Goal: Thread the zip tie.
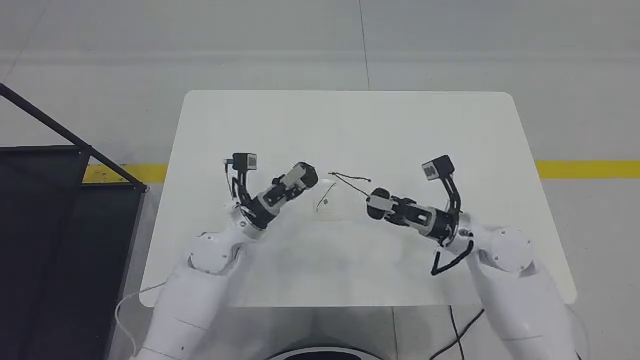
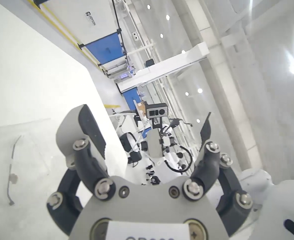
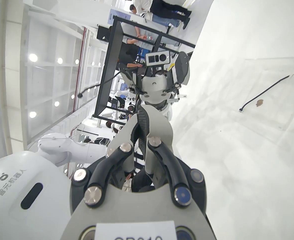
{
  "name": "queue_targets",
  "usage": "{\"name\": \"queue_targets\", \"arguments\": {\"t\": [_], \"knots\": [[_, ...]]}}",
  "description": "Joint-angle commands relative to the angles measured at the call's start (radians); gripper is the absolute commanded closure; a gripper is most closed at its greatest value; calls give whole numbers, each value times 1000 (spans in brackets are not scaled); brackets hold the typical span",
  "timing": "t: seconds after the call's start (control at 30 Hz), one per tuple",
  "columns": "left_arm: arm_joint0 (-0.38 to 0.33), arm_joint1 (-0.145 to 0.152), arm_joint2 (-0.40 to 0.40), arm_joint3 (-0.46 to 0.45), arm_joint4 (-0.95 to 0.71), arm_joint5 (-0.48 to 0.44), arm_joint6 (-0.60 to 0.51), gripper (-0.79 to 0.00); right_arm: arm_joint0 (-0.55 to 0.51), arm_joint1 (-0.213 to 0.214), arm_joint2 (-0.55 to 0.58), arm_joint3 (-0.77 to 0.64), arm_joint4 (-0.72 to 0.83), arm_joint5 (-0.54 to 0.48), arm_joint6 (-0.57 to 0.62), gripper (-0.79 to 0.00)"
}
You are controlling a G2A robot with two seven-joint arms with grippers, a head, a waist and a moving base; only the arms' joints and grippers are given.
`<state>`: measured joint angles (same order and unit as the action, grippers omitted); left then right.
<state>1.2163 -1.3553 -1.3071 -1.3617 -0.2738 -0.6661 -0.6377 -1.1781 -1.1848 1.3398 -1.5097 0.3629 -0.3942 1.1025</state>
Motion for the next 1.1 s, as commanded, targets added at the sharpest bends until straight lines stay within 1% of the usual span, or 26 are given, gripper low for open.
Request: {"name": "queue_targets", "arguments": {"t": [0.0,0.1,0.2,0.27,0.3,0.33,0.37,0.4,0.43,0.7,1.07], "knots": [[-5,4,3,10,-94,18,-85,-785,18,3,-2,27,25,-5,62,0],[-23,11,6,30,-209,60,-233,-785,49,7,-12,65,40,-4,132,0],[-40,16,5,56,-288,78,-340,-782,69,7,-22,92,50,-13,151,0],[-49,17,9,72,-334,86,-393,-656,77,8,-30,101,55,-19,160,0],[-54,18,9,80,-344,84,-410,-613,80,8,-34,106,57,-22,164,0],[-58,19,12,85,-347,81,-426,-514,83,9,-37,109,59,-24,166,0],[-62,19,15,90,-350,78,-439,-449,86,9,-39,112,60,-25,167,0],[-65,19,20,94,-355,78,-452,-409,87,9,-41,114,61,-26,166,0],[-68,20,23,98,-361,79,-464,-391,89,10,-44,116,63,-27,164,0],[-86,20,45,123,-364,74,-471,-369,99,12,-61,124,69,-22,151,0],[-95,22,59,131,-383,66,-474,-323,110,17,-76,135,71,-13,137,0]]}}
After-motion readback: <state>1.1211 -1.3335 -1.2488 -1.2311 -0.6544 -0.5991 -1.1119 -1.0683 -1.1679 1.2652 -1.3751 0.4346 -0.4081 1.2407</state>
